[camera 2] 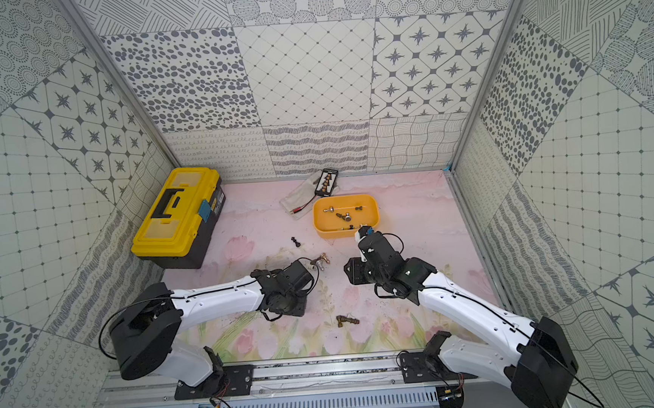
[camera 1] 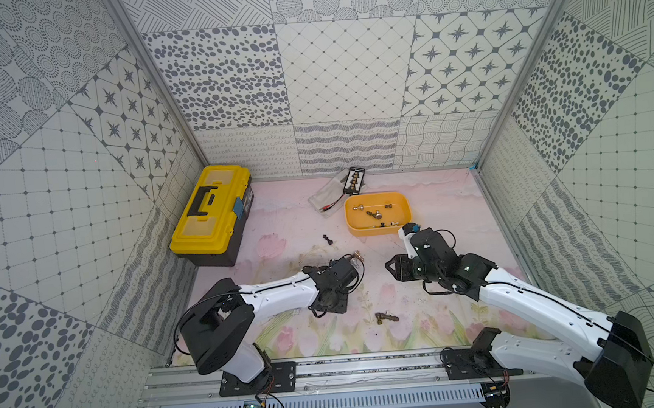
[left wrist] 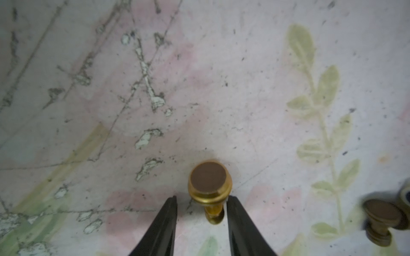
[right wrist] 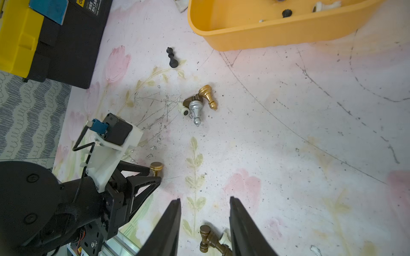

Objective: Put the chess pieces into the storage box
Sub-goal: Pick up the chess piece at the center of the board.

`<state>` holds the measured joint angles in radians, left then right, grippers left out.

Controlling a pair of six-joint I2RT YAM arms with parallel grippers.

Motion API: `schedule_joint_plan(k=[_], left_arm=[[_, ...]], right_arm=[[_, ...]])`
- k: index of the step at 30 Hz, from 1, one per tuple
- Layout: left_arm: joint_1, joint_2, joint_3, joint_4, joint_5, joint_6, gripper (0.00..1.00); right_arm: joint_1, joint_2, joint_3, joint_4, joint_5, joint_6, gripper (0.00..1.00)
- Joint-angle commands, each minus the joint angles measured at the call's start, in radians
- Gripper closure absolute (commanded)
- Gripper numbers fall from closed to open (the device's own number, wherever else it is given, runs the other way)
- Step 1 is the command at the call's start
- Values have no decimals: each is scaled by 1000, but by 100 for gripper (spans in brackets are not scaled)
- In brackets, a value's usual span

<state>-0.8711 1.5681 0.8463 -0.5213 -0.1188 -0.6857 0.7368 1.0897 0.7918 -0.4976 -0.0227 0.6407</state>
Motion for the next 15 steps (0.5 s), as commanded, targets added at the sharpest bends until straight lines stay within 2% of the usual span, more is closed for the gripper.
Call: schedule_joint_plan(k=[1,5,8,11,15], left_arm=[[-5,45,34,-2,-45,23,60],[-8,97,65,-38,-60,26,67],[-13,116,72,-59,-72,32,78],[-14,112,70,-76,-82,32,88],[-13,75,79,-101,-97,34,97]], right_arm=[[5,18,-5,43,-3,-3,58],[5,24,-6,48,-2,-4,58],[3,24,-12,53,-2,0,58],[4,21,-12,54,1,2,58],[3,11,4,54,12,-3,58]])
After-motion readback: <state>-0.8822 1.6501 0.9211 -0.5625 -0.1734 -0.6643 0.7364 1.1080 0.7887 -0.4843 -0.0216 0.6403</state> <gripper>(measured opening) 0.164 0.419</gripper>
